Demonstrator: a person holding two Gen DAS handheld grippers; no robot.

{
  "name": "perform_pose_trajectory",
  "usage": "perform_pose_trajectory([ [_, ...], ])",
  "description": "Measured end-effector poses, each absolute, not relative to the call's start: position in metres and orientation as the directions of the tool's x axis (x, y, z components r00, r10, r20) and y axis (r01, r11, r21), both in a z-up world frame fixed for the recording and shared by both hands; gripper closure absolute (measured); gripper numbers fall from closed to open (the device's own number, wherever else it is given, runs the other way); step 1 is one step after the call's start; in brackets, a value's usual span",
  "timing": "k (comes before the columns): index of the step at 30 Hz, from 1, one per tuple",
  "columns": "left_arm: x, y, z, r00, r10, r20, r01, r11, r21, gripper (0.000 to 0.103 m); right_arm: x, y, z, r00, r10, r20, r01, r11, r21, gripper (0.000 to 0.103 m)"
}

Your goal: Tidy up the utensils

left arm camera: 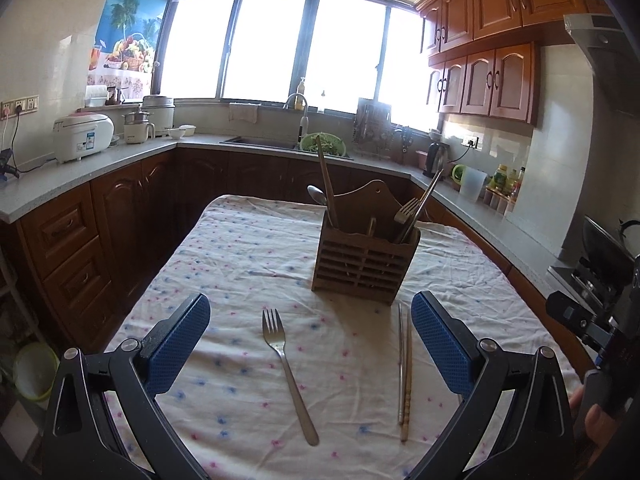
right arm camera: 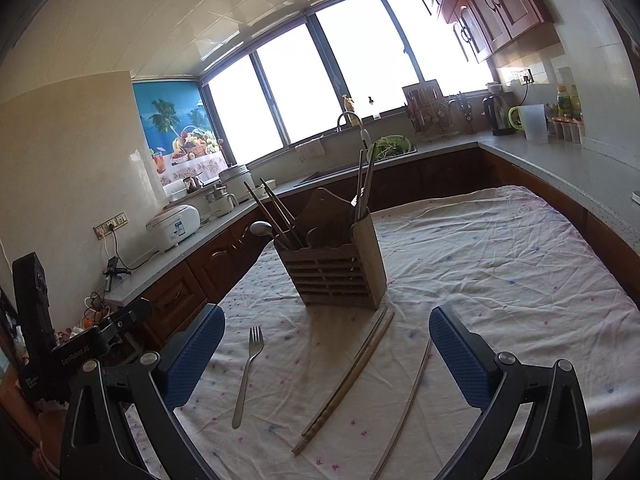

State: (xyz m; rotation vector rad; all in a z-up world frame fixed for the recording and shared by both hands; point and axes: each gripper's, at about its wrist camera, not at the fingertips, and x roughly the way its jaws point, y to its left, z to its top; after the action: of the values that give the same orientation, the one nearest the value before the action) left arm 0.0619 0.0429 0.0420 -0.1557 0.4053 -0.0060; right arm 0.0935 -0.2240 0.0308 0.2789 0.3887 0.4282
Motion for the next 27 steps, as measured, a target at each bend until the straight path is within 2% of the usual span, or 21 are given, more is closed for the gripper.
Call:
perform_pose_trajectory([
  [3,0.054,0.044,0.053,0.926,-0.033,-0.376,-0.024,0.989,-0.145,0.000,0.083,-0.225,0.046,0.846,0.453,-0.280,-0.365,0.876,0.314,0.000],
  [9,0.035,0.049,0.077,0.951,-0.015,-0.310,-0.028,0.991,-0.133,0.000,0.055,-0.229,0.092,0.880,0.445,-0.163,-0.403,0.884,0.239,0.000],
  [14,0.028,0.043,0.066,0.959,0.028,-0.283,-0.052,0.996,-0.078,0.000,0.041,-0.229,0.088,0.904,0.416,-0.102,-0.390,0.898,0.203,0.000],
  [27,0.026,0.017,0.009,0.947,0.092,-0.309,-0.087,0.996,0.029,0.000,0.043,-0.214,0.002,0.914,0.365,-0.176,-0.337,0.926,0.172,0.000],
])
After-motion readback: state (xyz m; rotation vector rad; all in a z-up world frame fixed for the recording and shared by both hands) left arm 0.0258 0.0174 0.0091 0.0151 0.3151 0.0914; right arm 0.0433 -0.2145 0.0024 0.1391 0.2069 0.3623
